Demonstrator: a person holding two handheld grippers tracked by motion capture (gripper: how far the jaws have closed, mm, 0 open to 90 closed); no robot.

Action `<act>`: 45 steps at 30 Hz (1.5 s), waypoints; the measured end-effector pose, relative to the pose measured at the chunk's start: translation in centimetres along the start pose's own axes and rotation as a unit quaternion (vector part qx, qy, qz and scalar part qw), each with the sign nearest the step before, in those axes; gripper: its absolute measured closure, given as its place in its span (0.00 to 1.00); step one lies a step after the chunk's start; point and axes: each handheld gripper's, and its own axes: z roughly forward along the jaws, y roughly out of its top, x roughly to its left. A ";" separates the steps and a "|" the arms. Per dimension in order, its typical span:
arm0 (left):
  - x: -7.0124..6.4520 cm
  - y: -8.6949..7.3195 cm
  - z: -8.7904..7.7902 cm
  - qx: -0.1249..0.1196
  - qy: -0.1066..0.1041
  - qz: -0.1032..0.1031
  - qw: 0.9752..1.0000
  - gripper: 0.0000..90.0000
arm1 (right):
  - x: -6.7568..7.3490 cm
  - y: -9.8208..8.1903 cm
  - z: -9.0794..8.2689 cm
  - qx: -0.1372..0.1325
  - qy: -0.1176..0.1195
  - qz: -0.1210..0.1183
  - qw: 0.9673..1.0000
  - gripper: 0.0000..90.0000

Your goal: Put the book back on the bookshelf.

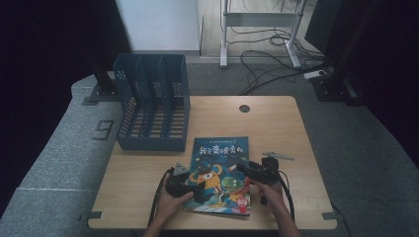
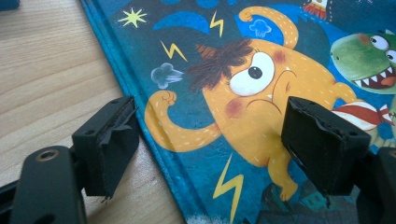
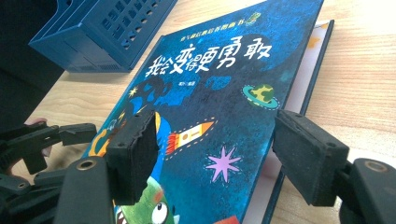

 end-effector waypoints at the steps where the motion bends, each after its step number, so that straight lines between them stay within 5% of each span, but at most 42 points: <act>1: 0.0 0.0 0.0 0.000 0.000 0.000 1.000 0.21 | 0.0 0.0 0.0 0.001 0.001 0.001 1.000 0.34; 12: 0.1 0.0 0.0 -0.001 -0.004 -0.004 1.000 0.21 | -0.6 0.2 -0.4 -0.006 0.032 0.038 0.999 0.34; 18: -0.1 0.0 0.0 0.001 0.005 0.006 1.000 0.21 | -0.8 -0.1 0.0 0.007 0.022 0.036 0.999 0.33; 32: -0.2 -0.1 0.1 0.003 0.010 0.015 1.000 0.21 | -0.8 -0.8 1.9 0.035 -0.033 -0.011 0.999 0.29; 38: -0.2 -0.1 0.1 0.003 0.010 0.015 1.000 0.21 | -0.2 -0.8 3.0 0.041 -0.071 -0.063 0.995 0.25; 45: -0.3 -0.1 0.1 0.002 0.013 0.016 1.000 0.21 | -0.9 -0.3 2.4 0.031 -0.031 -0.013 0.999 0.26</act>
